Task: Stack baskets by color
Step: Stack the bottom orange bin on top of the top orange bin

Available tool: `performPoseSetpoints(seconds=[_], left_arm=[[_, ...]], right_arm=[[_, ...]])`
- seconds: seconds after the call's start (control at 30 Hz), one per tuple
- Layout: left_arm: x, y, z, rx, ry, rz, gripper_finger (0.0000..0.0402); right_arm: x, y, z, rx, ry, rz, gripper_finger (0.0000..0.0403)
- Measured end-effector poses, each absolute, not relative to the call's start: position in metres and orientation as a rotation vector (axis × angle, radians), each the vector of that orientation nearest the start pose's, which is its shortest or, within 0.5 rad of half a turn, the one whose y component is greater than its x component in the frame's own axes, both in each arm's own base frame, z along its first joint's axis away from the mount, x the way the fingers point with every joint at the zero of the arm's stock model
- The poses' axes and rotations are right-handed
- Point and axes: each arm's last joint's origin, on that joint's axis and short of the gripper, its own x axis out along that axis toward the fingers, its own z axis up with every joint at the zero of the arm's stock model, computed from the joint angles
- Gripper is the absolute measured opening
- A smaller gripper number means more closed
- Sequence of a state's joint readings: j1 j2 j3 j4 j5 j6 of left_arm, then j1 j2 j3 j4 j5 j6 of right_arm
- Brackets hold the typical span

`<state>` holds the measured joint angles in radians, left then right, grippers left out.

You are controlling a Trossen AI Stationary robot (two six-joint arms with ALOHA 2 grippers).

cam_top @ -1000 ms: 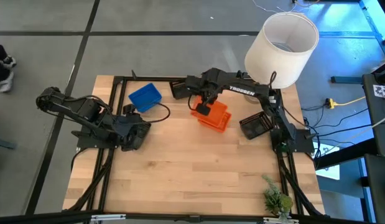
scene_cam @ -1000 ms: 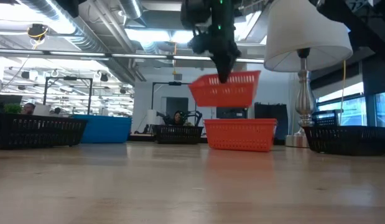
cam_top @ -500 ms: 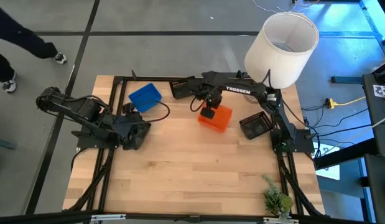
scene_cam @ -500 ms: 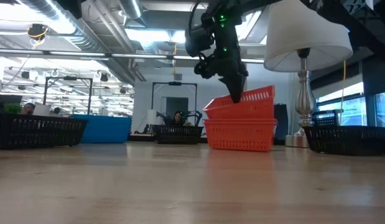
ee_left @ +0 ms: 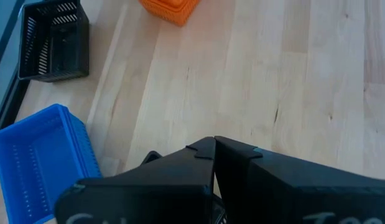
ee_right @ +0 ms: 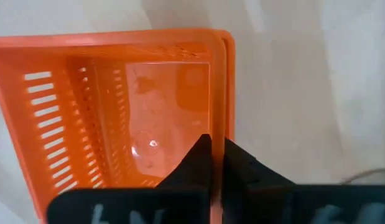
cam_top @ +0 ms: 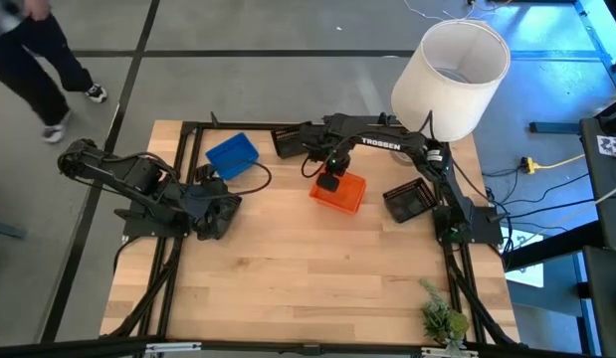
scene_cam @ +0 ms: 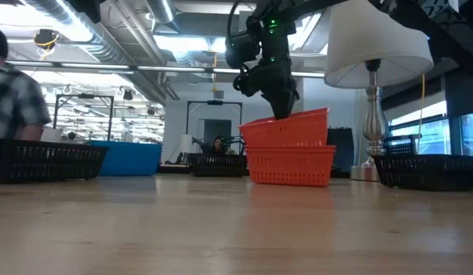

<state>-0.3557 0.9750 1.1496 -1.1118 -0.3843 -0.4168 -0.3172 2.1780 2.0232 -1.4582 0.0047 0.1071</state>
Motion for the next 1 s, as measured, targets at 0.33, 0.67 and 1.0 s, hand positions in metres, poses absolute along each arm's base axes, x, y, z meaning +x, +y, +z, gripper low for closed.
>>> performPoseSetpoints(seconds=[0.33,0.67,1.0], left_arm=[[0.1525,-0.0451,0.3473,-0.051,0.845,0.206,0.0],[0.1526,-0.0451,0.3474,-0.052,0.845,0.206,0.0],[0.1525,-0.0451,0.3474,-0.052,0.845,0.206,0.0]], right_arm=[[0.3981,-0.1306,0.2452,0.357,1.573,-0.305,0.0031],[0.3982,-0.1302,0.2452,0.355,1.574,-0.304,0.0043],[0.3984,-0.1297,0.2451,0.354,1.573,-0.303,0.0017]])
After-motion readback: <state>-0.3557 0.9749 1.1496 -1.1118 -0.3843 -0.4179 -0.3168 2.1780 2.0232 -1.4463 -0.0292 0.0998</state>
